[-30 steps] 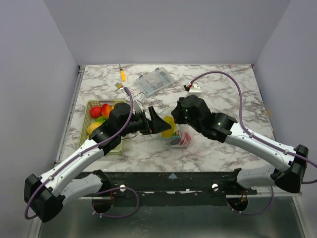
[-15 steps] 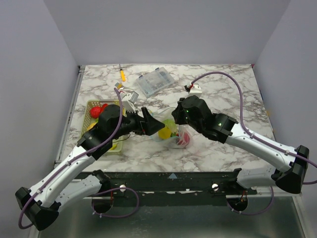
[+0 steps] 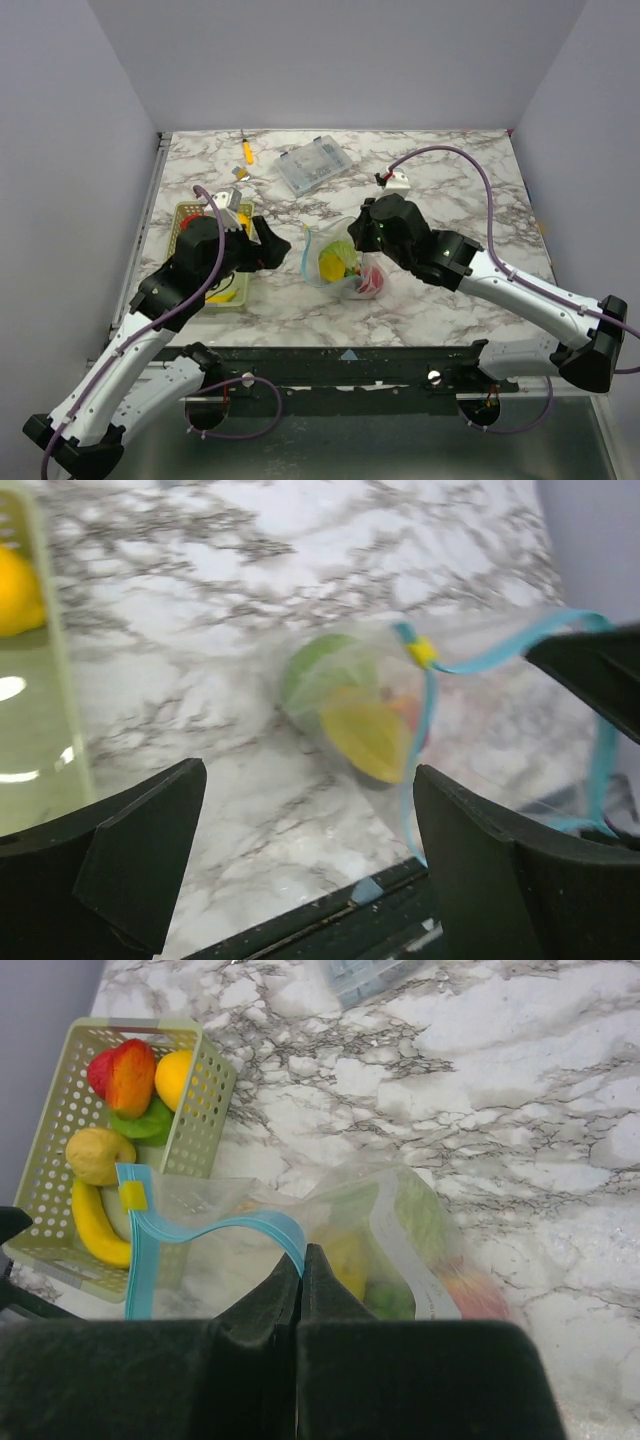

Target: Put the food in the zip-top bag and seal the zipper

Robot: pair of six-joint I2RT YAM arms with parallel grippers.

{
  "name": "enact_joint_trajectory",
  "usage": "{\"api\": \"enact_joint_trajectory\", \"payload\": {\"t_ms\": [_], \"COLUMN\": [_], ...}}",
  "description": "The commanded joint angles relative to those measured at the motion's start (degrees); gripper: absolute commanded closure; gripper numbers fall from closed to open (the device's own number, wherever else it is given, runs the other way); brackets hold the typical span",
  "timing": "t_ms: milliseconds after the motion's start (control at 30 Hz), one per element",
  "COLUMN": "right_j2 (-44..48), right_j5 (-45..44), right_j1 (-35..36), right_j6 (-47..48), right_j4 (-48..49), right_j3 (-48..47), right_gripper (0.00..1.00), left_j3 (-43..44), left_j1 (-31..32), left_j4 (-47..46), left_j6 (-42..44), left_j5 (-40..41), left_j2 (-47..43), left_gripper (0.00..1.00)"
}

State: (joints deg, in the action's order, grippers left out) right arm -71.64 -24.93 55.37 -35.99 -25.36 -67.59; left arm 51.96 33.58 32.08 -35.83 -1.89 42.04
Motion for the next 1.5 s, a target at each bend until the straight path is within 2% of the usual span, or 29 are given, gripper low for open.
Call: {"api": "enact_joint_trajectory", "payload": {"t_ms": [0, 133, 300, 400, 567, 667, 833, 1067, 1233, 1333, 1467], "right_j2": [1.6, 1.8, 2.2, 2.2, 2.3, 2.2, 2.2, 2.1, 2.5, 2.3, 1.8], "right_j5": [0.1, -0.1, -0.4, -0.4, -0.5, -0.4, -0.3, -0.3, -0.9, -1.2, -0.7], "right_j1": [-0.3, -0.3, -0.4, -0.3, -0.4, -0.4, -0.4, -0.3, -0.3, -0.4, -0.3], "right_j6": [-0.4, -0.3, -0.3, -0.2, -0.1, -0.2, -0.3, 0.0, 0.0, 0.1, 0.4], "right_j4": [1.4, 1.4, 1.2, 1.1, 0.8, 0.9, 0.6, 0.2, -0.3, -0.3, -0.3], "right_j3": [0.6, 0.9, 1.0, 1.0, 0.6, 0.6, 0.4, -0.1, -0.2, -0.3, -0.8], "right_gripper": [0.99, 0.99, 0.99, 0.99, 0.99, 0.99, 0.99, 0.99, 0.99, 0.99, 0.99], "left_j3": [1.1, -0.9, -4.1, -4.3, -2.1, -1.2, -0.9, -2.2, -2.2, -2.1, -1.3], "left_j1": [-7.2, -16.7, -27.0, -30.8, -34.8, -36.2, -37.5, -37.6, -38.0, -38.2, -39.2], "left_j4": [12.2, 16.4, 14.9, 11.0, 6.7, 3.5, -2.4, -11.3, -13.5, -15.7, -17.7], "left_j6": [-3.0, -6.5, -8.3, -7.7, -9.0, -10.2, -12.4, -11.8, -9.8, -9.4, -9.2], "left_j5": [12.8, 9.6, 2.6, 0.5, 3.0, 3.2, -2.1, 1.3, 5.0, 3.2, -0.2], "left_j2": [0.1, 3.0, 7.6, 10.0, 13.7, 16.9, 24.1, 31.7, 34.4, 36.3, 39.1], "left_gripper": [0.13, 0.10, 0.08, 0.08, 0.08, 0.08, 0.07, 0.06, 0.08, 0.12, 0.12]}}
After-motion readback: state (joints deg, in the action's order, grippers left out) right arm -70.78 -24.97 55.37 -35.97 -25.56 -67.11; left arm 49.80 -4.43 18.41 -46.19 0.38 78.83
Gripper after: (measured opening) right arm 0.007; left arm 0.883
